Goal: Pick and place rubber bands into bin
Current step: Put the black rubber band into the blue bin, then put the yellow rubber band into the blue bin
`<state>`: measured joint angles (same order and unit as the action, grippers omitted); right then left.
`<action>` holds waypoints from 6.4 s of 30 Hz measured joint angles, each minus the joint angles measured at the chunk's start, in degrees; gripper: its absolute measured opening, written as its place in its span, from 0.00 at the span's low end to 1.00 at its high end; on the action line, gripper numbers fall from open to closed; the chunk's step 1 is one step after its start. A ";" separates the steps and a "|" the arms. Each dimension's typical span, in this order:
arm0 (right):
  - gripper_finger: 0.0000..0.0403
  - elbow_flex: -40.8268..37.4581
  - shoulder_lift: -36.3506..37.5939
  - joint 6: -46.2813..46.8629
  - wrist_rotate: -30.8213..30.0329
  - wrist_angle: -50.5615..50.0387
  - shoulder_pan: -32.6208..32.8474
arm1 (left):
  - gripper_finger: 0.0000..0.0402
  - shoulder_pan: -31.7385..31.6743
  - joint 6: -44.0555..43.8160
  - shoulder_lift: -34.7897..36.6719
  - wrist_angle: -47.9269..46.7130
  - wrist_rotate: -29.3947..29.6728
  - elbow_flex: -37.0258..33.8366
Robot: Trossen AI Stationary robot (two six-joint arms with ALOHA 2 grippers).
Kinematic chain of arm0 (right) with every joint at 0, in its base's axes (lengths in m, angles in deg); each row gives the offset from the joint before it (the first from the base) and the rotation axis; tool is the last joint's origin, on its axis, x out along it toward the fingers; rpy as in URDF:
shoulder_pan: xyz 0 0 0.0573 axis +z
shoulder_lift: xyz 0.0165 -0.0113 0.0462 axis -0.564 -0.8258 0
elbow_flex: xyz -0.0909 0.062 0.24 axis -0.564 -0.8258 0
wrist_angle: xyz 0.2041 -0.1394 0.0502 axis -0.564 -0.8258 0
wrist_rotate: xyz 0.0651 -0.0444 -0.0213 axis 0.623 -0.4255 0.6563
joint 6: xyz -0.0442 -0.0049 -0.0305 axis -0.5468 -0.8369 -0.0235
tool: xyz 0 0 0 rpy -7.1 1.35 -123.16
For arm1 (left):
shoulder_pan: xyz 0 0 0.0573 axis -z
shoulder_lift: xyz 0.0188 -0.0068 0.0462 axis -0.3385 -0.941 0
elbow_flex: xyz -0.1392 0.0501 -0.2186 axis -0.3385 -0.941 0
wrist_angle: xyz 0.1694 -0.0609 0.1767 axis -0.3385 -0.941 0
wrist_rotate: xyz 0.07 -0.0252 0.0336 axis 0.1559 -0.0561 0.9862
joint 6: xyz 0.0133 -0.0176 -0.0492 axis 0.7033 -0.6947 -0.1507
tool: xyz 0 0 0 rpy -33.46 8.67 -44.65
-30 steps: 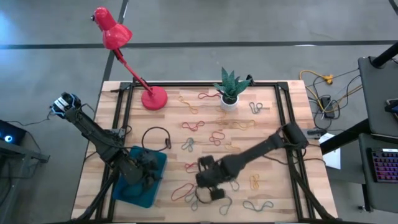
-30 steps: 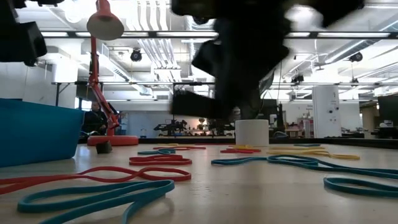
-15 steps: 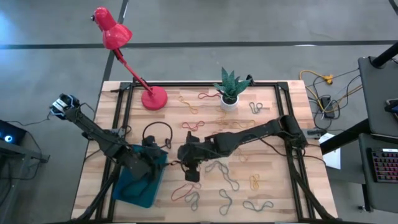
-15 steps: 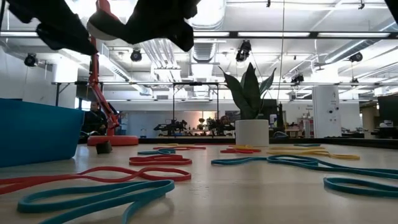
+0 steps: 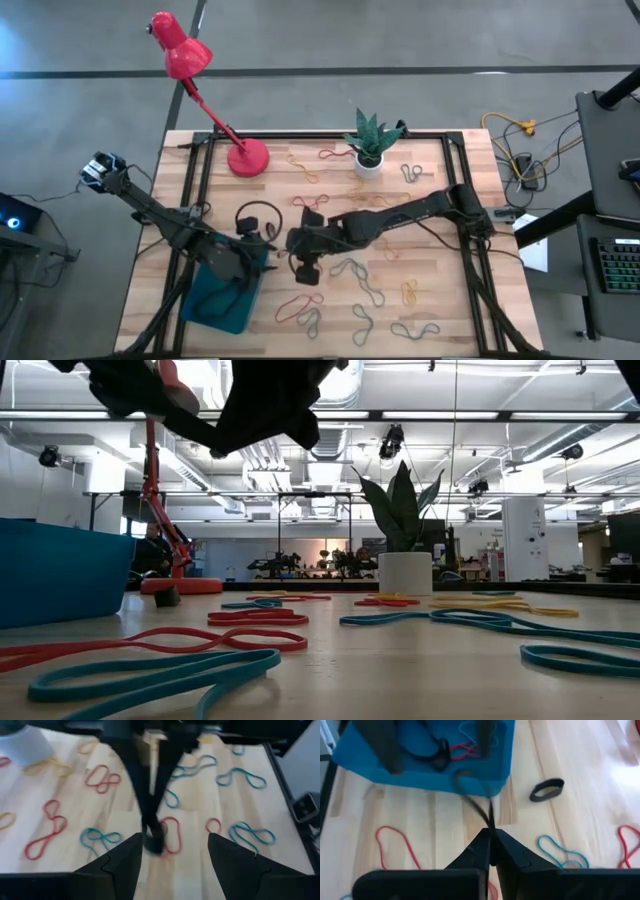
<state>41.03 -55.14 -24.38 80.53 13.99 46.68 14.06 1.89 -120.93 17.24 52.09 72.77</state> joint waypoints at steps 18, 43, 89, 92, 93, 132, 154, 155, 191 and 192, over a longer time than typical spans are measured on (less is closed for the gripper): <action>0.02 -0.07 0.00 -0.30 1.30 0.54 -0.25 | 0.45 -4.94 1.25 -2.77 0.19 -0.23 -0.27; 0.02 -0.09 -0.02 0.10 1.68 0.54 0.01 | 0.45 -5.38 0.98 -3.43 0.12 -1.70 -0.29; 0.63 -0.09 -0.02 5.20 1.66 -6.20 1.78 | 0.00 -3.60 -7.49 0.85 -25.38 -13.20 3.75; 0.66 -0.09 0.00 5.15 1.68 -10.41 2.70 | 0.00 -2.01 -12.57 2.86 -34.40 -20.16 5.87; 0.67 -0.09 0.00 5.06 1.66 -11.68 2.90 | 0.00 -1.48 -14.50 3.28 -36.22 -22.06 5.92; 0.62 -9.12 2.49 2.21 7.47 -24.95 10.41 | 0.53 5.27 -30.00 4.61 -27.23 -20.06 2.11; 0.57 -52.46 30.55 78.81 17.00 -10.64 22.29 | 0.53 4.74 -28.94 3.96 -27.05 -16.91 1.66; 0.57 -51.93 29.79 80.09 16.92 -11.18 22.29 | 0.53 4.74 -28.94 3.98 -26.97 -16.91 1.66; 0.02 -44.91 18.43 73.69 13.54 -8.60 20.94 | 0.53 4.66 -27.07 4.16 -27.00 -16.73 1.62; 0.02 -43.45 18.98 72.70 11.41 -6.79 20.03 | 0.53 4.66 -26.36 4.26 -26.94 -16.68 1.61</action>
<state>-2.41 -36.16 48.33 91.95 7.21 66.71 18.72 -24.47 -116.66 -9.70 35.41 74.39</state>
